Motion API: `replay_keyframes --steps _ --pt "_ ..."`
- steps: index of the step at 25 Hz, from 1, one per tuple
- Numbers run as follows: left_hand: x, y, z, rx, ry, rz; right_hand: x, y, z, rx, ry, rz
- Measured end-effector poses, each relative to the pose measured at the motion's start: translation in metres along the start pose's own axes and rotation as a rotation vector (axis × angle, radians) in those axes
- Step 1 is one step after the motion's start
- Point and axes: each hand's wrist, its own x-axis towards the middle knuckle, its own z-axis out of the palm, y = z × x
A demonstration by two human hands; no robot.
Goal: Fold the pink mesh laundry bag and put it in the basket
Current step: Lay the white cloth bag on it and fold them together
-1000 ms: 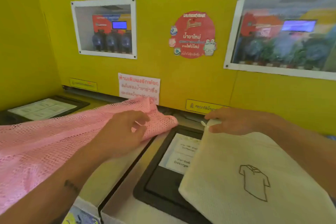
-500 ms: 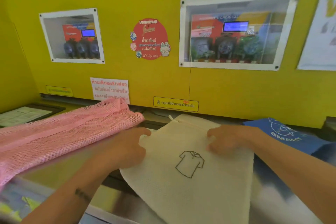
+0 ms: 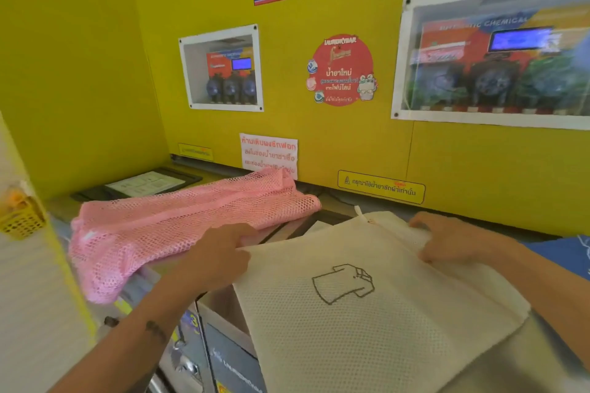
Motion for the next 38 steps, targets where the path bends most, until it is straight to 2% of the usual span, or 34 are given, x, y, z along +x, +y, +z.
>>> replay_keyframes --steps 3,8,13,16,18,21,24,26,27,31,34,36,38 --pt "-0.006 -0.009 -0.016 -0.126 0.183 0.053 0.007 -0.016 -0.013 0.038 0.019 -0.105" --pt "0.001 -0.047 -0.092 -0.265 0.36 -0.051 0.016 -0.083 -0.038 0.088 0.031 -0.308" --pt "0.045 -0.116 -0.172 -0.087 0.446 -0.134 0.066 -0.184 -0.027 0.258 0.134 -0.41" --pt "0.084 -0.161 -0.194 -0.031 0.458 -0.19 0.111 -0.246 -0.01 0.245 0.187 -0.429" --pt "0.114 -0.192 -0.19 0.077 0.416 -0.228 0.144 -0.278 0.008 0.192 0.232 -0.385" --pt "0.141 -0.214 -0.152 0.337 0.263 -0.256 0.186 -0.304 0.044 -0.089 0.183 -0.252" --pt "0.142 -0.206 -0.097 0.242 0.045 -0.233 0.206 -0.304 0.067 -0.142 0.114 -0.115" --pt "0.134 -0.205 -0.065 0.315 -0.163 -0.247 0.208 -0.3 0.072 -0.162 0.078 -0.115" --pt "0.131 -0.21 -0.056 0.386 -0.196 -0.241 0.206 -0.297 0.072 -0.2 0.049 -0.117" --pt "0.144 -0.244 -0.072 0.456 -0.19 -0.043 0.185 -0.3 0.064 -0.3 -0.057 -0.062" --pt "0.165 -0.264 -0.097 0.428 -0.236 0.129 0.147 -0.315 0.047 -0.291 -0.216 -0.045" --pt "0.179 -0.269 -0.109 0.525 -0.235 0.12 0.121 -0.327 0.041 -0.366 -0.261 -0.098" --pt "0.186 -0.258 -0.115 0.736 -0.141 0.06 0.099 -0.336 0.039 -0.451 -0.264 -0.169"
